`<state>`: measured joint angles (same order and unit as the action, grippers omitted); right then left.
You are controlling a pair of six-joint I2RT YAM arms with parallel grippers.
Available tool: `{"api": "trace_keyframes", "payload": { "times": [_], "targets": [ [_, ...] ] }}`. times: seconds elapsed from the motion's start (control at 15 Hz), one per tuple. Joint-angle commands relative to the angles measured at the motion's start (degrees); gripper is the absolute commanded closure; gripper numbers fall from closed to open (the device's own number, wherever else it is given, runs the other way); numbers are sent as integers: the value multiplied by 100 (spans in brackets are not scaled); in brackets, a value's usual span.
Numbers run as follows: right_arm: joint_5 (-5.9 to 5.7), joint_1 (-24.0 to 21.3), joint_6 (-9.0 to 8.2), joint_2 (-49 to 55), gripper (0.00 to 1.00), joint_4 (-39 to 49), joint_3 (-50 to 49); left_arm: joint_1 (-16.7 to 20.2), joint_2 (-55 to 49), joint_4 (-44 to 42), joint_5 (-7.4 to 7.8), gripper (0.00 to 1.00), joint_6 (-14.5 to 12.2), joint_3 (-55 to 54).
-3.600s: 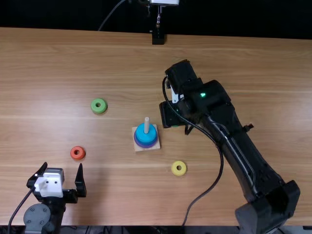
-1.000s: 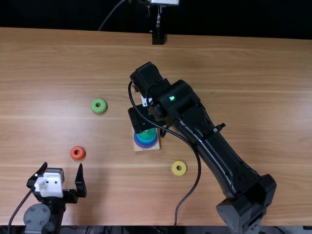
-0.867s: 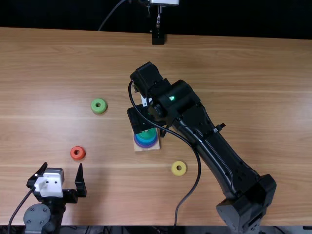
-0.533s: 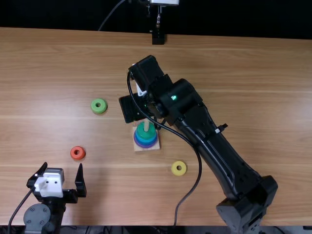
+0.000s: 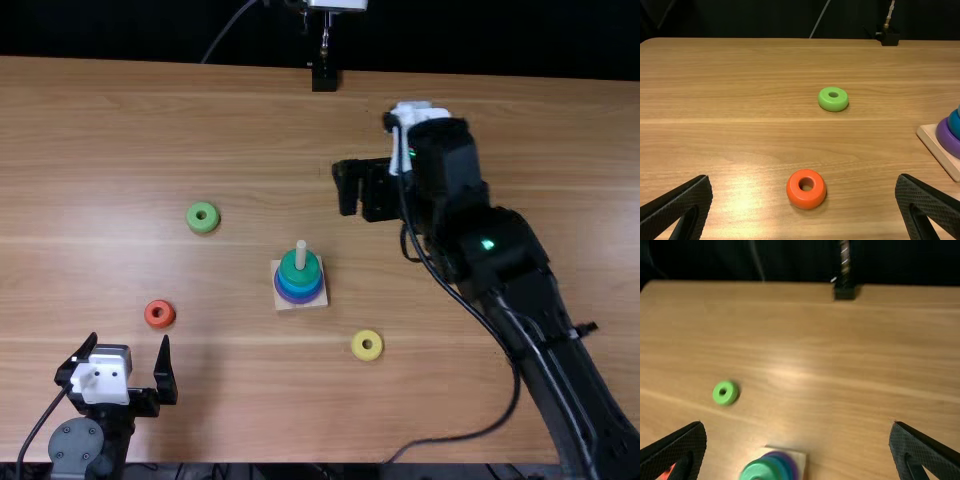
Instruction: Build the Hanoi tower: stack the rings onto the peg from bottom to top in this color order: purple, dark blue, light blue, dark green, light green, yellow, orange.
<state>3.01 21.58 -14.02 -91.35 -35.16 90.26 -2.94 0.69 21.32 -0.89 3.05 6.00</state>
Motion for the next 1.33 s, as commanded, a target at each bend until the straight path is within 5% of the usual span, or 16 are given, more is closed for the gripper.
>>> {"api": "trace_keyframes", "payload": {
  "times": [0.0,0.4,0.67,0.73,0.93,1.27],
  "targets": [
    [-26,-409,-32,583,0,335,-623,39,-69,452,25,0,-41,-600],
    [-26,-1288,20,2324,0,1432,-2786,39,-69,452,25,0,-41,-600],
    [-16,-1886,73,3510,0,3056,-4280,39,-69,452,25,0,-31,-600],
    [-16,-1965,147,3844,0,3457,-4614,39,-69,452,25,0,-41,-600],
    [26,-2106,748,4679,0,3974,-5449,39,-69,452,25,0,-41,-600],
    [332,-2475,738,6050,0,3731,-6697,39,-69,452,25,0,-31,-600]
  ]
}}
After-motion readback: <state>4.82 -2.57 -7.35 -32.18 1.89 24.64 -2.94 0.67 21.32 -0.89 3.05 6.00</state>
